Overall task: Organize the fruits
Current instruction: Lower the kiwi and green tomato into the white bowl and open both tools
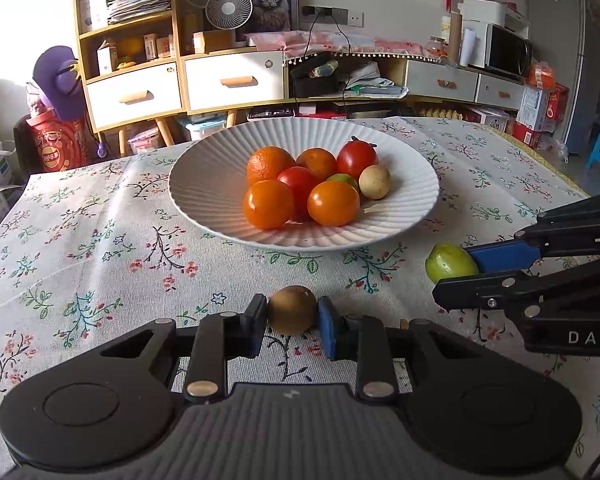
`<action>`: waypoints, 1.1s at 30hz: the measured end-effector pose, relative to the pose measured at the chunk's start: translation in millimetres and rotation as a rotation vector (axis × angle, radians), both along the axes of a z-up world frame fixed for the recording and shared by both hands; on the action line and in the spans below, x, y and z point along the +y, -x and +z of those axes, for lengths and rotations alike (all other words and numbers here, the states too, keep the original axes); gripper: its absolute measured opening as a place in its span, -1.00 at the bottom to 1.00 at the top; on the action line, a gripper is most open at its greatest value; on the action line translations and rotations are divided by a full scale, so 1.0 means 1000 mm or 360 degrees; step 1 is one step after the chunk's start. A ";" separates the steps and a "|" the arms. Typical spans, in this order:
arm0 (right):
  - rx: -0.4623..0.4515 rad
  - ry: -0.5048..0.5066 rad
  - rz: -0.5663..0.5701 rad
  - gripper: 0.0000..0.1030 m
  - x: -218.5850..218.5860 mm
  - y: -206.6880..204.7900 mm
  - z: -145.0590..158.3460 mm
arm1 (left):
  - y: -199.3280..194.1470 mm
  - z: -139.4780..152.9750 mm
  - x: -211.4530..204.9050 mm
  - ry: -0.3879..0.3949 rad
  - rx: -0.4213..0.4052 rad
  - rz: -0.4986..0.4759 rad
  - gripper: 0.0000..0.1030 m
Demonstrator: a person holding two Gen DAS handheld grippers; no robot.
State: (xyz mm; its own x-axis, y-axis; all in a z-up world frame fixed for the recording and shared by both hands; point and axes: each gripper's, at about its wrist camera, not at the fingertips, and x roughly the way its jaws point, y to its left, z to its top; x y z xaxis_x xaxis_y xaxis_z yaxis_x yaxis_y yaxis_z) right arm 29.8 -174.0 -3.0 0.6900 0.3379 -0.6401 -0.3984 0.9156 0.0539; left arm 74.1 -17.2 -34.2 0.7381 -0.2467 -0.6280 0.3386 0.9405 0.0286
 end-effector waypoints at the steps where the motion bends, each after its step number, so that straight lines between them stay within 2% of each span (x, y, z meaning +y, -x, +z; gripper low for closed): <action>1: -0.0001 -0.0001 -0.0001 -0.54 0.000 0.000 0.000 | 0.001 0.001 0.000 0.0003 0.0006 -0.0006 -0.51; 5: -0.0014 -0.0011 -0.0005 -0.54 -0.003 0.001 0.004 | 0.005 0.005 0.000 0.0016 0.0014 -0.0029 -0.51; 8: -0.0037 -0.0028 -0.0008 -0.54 -0.004 0.002 0.009 | 0.012 0.011 -0.004 0.0007 -0.0028 -0.0070 -0.51; 17: -0.0113 -0.0067 -0.0063 -0.54 -0.009 -0.009 0.026 | 0.012 0.036 -0.014 0.0080 -0.0121 -0.0127 -0.51; 25: -0.0113 -0.0082 -0.0194 -0.54 -0.019 -0.039 0.028 | -0.019 0.048 -0.012 0.0078 -0.0165 0.0006 -0.51; 33: -0.0083 -0.0069 -0.0265 -0.54 -0.024 -0.061 0.022 | -0.053 0.045 -0.006 0.0091 -0.0123 0.0169 -0.51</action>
State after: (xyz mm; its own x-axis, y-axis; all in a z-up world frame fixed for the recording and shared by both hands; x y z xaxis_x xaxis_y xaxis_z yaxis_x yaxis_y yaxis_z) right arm 90.6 -197.8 18.8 0.7707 0.2429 -0.5891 -0.2449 0.9664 0.0782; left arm 127.5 -22.8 10.9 0.8076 -0.1984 -0.5554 0.2360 0.9717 -0.0039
